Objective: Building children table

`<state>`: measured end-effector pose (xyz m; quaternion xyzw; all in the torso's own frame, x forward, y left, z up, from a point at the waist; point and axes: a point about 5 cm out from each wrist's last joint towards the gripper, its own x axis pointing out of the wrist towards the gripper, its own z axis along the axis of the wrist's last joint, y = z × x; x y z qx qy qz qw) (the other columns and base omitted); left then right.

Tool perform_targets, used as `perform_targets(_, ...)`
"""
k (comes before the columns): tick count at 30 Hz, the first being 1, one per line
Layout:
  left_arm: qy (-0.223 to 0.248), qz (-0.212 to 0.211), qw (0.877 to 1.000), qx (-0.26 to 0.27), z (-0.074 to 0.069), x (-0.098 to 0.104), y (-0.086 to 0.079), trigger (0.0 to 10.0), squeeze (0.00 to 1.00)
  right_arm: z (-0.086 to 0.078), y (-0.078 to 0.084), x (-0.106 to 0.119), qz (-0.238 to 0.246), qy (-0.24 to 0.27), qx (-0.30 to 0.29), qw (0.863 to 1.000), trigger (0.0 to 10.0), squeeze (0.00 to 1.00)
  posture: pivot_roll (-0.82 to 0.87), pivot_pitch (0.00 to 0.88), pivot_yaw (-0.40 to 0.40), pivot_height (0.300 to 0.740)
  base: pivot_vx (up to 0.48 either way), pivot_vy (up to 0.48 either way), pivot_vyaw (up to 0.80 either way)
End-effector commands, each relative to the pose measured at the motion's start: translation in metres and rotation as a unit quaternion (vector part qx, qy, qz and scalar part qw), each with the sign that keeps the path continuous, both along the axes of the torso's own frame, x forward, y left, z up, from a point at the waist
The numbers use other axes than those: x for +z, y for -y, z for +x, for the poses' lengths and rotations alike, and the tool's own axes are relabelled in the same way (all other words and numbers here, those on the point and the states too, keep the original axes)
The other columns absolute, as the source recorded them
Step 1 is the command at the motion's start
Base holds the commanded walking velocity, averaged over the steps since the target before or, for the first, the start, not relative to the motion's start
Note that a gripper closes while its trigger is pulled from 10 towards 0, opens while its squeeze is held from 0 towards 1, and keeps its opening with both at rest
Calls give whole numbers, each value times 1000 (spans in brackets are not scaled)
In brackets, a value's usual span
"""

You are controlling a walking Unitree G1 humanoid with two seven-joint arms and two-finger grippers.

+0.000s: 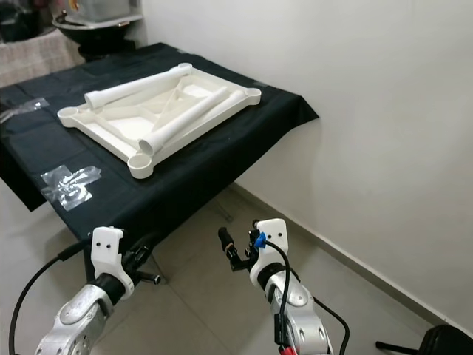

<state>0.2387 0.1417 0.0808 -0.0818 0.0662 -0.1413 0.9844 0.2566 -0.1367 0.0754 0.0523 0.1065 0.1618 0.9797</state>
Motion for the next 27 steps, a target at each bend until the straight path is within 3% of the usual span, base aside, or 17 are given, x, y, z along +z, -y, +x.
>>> perform_targets(1,1,2,1000,-3,1,-1,1,10000,0,1,3,-1,7,-1,-7,1000,10000,0,-102,0,-35,740,0,-424,0)
perform_targets(16,5,-3,1000,1,3,0,-1,10000,0,3,2,-1,10,-2,-8,1000,10000,0,-101,0,-33,740,0,-423,0)
perform_targets(27,-2,-29,1000,12,5,0,-3,10000,0,4,2,-1,12,-4,-8,1000,10000,0,-100,0,-32,740,0,0,0)
